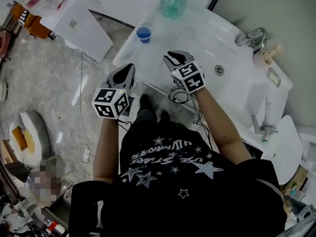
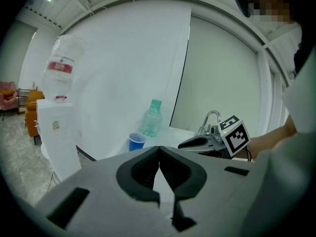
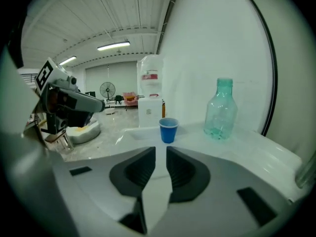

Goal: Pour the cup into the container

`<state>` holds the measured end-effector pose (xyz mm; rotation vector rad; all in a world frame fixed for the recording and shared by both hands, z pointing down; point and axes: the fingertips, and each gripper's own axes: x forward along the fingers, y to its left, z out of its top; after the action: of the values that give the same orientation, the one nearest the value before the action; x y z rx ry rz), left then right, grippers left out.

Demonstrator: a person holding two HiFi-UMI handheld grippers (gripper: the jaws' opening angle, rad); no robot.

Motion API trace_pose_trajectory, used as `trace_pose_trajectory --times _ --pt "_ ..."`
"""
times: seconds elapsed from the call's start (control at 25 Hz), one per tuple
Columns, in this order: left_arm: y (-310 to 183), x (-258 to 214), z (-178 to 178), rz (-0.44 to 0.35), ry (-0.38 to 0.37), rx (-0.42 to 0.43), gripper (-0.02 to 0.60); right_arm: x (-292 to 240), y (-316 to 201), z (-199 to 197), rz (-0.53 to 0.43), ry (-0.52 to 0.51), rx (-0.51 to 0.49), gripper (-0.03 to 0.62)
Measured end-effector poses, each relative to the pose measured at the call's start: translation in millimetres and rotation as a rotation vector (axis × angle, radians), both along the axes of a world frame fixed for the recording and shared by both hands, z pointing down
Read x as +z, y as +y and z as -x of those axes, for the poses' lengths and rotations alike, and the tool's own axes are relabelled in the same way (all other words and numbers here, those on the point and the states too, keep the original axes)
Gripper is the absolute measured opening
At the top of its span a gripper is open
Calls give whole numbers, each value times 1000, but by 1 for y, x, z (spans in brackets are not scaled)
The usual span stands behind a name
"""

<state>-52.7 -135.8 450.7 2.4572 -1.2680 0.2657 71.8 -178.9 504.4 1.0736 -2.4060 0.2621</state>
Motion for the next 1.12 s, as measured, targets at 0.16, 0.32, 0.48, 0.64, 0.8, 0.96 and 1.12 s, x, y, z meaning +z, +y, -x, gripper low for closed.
trace_pose_trajectory --times 0.16,0.32,0.48,0.64,0.8,0.96,1.12 --pt "12 7 -5 14 -5 -2 11 -7 9 -7 -21 -31 28 8" --pt "18 12 -13 23 -3 2 11 -11 18 -11 -32 -68 21 7" --pt "26 20 -17 40 -4 11 11 -11 24 -16 -41 -69 28 6" --pt "46 27 -17 52 0 7 11 -15 37 -19 -53 -79 39 6" --pt "71 27 -6 50 10 -11 11 -29 57 -16 -81 -92 51 6" --pt "105 24 5 47 16 -26 11 -43 86 -9 -99 -96 41 6" --pt "145 20 14 35 17 -36 11 -54 122 1 -116 -114 33 6"
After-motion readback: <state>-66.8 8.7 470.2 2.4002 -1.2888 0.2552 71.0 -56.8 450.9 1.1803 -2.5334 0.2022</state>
